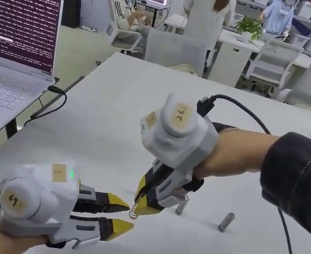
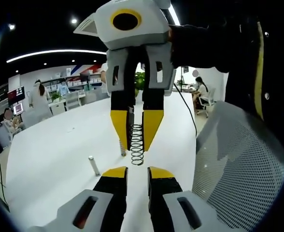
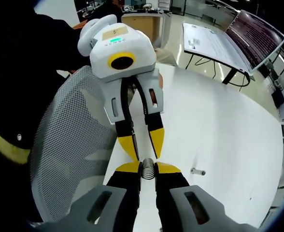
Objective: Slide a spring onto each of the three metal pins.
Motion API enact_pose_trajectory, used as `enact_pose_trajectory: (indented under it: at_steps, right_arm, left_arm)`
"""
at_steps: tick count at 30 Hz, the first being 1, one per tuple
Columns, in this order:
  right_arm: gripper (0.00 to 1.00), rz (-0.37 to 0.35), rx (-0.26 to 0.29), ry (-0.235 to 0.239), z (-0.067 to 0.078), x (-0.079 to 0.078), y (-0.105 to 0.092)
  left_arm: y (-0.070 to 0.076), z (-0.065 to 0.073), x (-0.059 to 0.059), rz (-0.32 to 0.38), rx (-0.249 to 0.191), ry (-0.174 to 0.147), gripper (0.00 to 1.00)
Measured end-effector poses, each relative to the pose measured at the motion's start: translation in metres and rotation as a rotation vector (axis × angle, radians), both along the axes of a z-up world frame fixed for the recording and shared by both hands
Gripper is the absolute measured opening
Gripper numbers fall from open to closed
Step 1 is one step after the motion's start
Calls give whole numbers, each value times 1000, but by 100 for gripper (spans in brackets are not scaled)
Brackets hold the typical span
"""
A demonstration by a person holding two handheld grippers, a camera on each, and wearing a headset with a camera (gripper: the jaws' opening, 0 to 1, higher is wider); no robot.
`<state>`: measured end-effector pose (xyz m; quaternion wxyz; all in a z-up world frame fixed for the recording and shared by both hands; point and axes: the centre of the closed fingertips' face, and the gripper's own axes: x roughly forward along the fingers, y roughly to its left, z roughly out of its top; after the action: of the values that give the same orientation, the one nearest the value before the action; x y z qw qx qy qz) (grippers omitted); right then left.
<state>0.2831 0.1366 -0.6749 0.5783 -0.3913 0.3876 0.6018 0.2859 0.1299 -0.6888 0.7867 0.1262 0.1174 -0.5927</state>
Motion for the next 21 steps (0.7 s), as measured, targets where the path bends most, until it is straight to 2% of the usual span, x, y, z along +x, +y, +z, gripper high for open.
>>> enact_pose_trajectory:
  at_steps: [7, 21]
  right_arm:
    - [8, -10, -16, -6, -2, 4, -3]
    - [8, -2, -12, -6, -3, 4, 2]
  left_arm:
    - [-2, 7, 2, -1, -25, -29, 0]
    - [-4, 6, 3, -4, -25, -25, 0]
